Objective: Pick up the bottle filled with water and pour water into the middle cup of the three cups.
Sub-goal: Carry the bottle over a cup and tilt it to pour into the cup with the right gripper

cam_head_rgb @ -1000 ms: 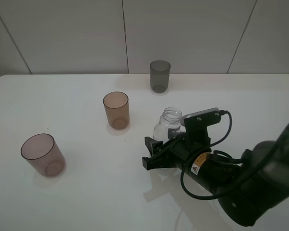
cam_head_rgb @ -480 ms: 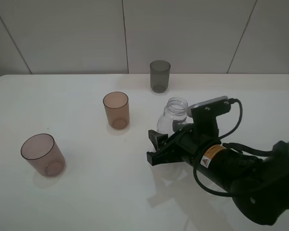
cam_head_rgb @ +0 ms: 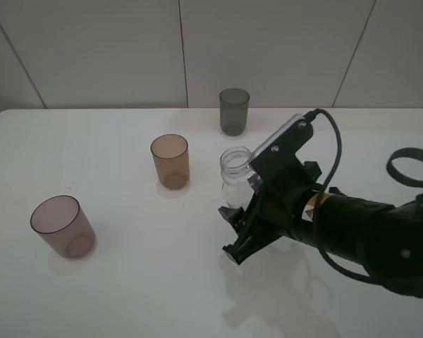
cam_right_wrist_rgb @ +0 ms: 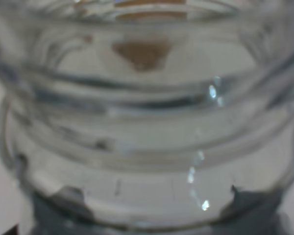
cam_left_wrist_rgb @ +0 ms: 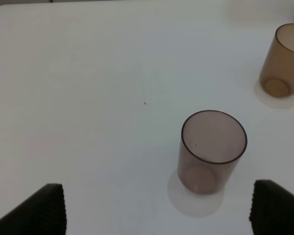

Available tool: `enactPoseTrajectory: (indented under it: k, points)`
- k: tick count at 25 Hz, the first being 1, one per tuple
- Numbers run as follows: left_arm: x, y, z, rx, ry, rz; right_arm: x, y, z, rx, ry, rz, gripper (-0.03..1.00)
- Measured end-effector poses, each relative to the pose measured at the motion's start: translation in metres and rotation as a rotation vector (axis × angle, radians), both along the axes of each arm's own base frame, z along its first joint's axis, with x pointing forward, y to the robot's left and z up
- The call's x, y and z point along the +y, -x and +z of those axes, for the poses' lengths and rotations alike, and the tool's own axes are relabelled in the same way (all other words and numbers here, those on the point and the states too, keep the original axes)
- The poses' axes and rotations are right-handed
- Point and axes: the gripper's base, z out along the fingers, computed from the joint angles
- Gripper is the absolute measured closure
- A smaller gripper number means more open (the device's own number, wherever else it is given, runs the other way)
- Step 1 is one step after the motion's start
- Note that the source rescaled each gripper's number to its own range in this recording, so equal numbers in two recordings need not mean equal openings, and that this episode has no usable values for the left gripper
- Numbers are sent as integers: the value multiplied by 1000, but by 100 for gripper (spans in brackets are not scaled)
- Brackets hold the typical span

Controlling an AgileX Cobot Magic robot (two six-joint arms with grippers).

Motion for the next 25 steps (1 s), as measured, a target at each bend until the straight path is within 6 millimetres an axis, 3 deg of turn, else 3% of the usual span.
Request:
enactPoseTrajectory:
  k: [5,12,18,25]
  points:
    - [0,0,0,0,0,0,6,-27,15,61,41,43,96]
    - [0,0,0,0,0,0,18,-81,44,71,193,160,96]
    - [0,0,0,0,0,0,32,-120,47,120,341,151,96]
    - [0,0,0,0,0,0,39,-150,40,88,482,92,96]
